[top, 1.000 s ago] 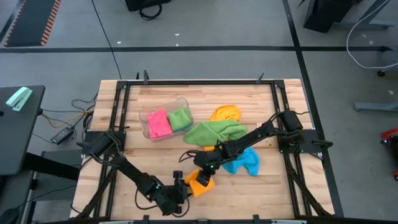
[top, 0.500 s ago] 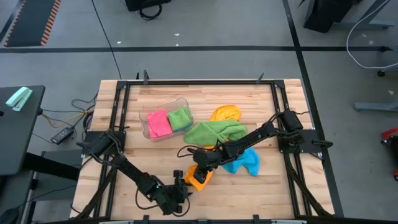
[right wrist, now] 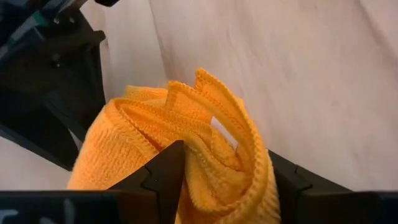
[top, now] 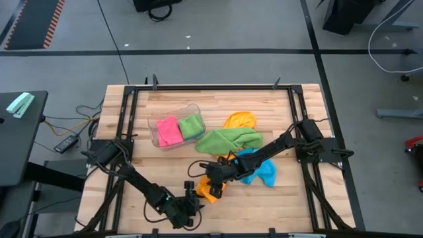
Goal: Fold microfiber towels
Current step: Fold the bottom yellow microfiber towel
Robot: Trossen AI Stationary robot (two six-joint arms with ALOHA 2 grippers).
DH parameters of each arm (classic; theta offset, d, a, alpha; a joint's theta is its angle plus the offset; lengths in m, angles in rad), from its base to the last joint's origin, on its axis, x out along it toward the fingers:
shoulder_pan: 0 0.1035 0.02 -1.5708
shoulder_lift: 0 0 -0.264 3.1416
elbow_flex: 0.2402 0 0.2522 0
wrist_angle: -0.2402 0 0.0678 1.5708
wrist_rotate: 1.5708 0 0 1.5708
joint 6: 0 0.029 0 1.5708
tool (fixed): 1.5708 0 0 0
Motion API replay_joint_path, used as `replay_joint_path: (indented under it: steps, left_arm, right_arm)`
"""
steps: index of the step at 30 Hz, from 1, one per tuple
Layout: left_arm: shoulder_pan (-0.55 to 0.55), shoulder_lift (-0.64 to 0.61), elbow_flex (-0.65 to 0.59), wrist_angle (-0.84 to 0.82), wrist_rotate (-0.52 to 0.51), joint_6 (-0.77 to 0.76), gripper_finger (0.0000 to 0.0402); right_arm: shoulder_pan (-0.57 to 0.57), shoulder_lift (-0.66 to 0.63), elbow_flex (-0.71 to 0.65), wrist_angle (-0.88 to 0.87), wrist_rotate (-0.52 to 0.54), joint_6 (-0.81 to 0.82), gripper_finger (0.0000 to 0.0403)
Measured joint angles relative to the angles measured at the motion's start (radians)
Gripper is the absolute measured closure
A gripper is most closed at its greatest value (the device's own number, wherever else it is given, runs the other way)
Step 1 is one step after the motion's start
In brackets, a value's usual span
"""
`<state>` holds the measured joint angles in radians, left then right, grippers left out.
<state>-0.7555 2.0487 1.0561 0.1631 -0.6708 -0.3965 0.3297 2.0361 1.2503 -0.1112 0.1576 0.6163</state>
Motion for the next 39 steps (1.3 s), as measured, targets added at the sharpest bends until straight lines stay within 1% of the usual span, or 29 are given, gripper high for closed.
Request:
replay_joint_path:
  steps: [4,13,21,31,39]
  left_arm:
    - [0.000,0.000,0.000,0.000,0.000,0.000,0.0230]
    - [0.000,0.000,0.000,0.000,-0.001,0.013,0.0230]
    - [-0.001,0.000,0.000,-0.002,0.000,0.017,0.0230]
    - [-0.001,0.000,0.000,-0.003,-0.001,0.018,0.0230]
    - [-0.001,0.000,0.000,-0.004,-0.001,0.017,0.0230]
  right_arm:
    - [0.000,0.000,0.000,0.001,0.011,-0.062,0.0228]
    - [0.002,0.000,0.000,0.006,0.010,-0.107,0.0228]
    - [0.002,-0.014,0.002,0.021,-0.025,-0.080,0.0228]
    - [0.002,-0.015,0.067,0.022,-0.029,-0.112,0.0228]
    - [0.000,-0.016,0.068,0.016,-0.027,-0.126,0.0228]
